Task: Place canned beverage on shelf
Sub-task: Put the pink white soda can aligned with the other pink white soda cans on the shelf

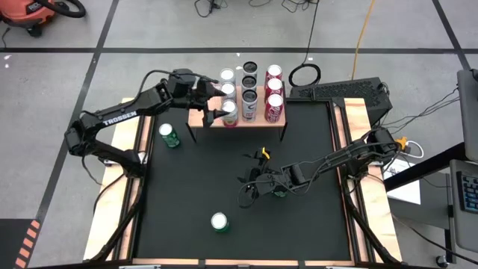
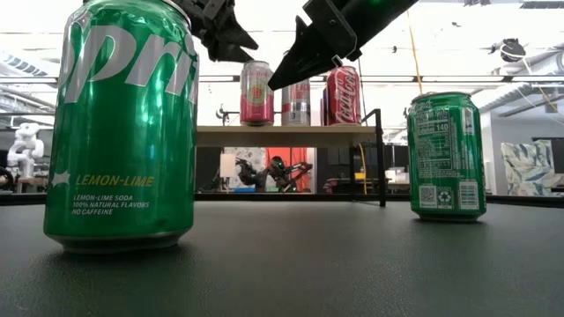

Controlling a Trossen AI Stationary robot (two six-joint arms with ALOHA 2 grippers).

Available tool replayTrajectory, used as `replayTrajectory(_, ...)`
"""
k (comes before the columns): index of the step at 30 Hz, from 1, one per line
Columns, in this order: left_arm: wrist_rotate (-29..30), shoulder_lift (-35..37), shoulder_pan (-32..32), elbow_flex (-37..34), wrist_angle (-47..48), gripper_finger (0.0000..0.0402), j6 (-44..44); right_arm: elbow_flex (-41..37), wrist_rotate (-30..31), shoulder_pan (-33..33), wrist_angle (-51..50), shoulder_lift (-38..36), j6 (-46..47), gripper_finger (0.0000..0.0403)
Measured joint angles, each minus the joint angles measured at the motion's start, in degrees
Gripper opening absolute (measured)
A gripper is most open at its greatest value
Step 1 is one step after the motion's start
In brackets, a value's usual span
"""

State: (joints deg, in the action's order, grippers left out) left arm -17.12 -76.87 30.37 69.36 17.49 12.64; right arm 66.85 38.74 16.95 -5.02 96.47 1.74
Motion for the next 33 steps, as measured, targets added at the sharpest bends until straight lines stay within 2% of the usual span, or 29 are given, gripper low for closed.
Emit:
replayTrajectory(6, 0.0, 4.6, 0.0, 0.0, -0.8, 0.0352, 0.5, 0.0, 0.0, 0.0, 0.0, 0.0, 0.2, 0.0392)
replayTrajectory(9, -2.6, 6.8, -1.1, 0.1, 1.2, 0.0352, 1.4, 0.0, 0.0, 0.0, 0.0, 0.0, 0.4, 0.0392)
replayTrajectory(13, -7.1, 9.2, -4.4, 0.1, 8.4, 0.0352, 3.1, 0.0, 0.0, 0.4, 0.0, 0.0, 0.6, 0.0392)
replayTrajectory(18, -5.8, 11.4, -11.0, -4.2, 11.0, 0.0352, 2.7, 0.0, 0.0, 1.9, -0.4, 0.0, -0.4, 0.0392)
replayTrajectory(24, 6.0, 11.3, -17.3, -12.2, 2.8, 0.0352, 0.2, 0.0, 0.1, 4.0, -4.5, -2.2, -1.0, 0.0392)
replayTrajectory(33, 8.1, 10.0, -19.1, -21.5, -14.5, 0.0352, -1.7, 0.0, 0.6, 7.5, -12.7, -8.6, 1.5, 0.0392)
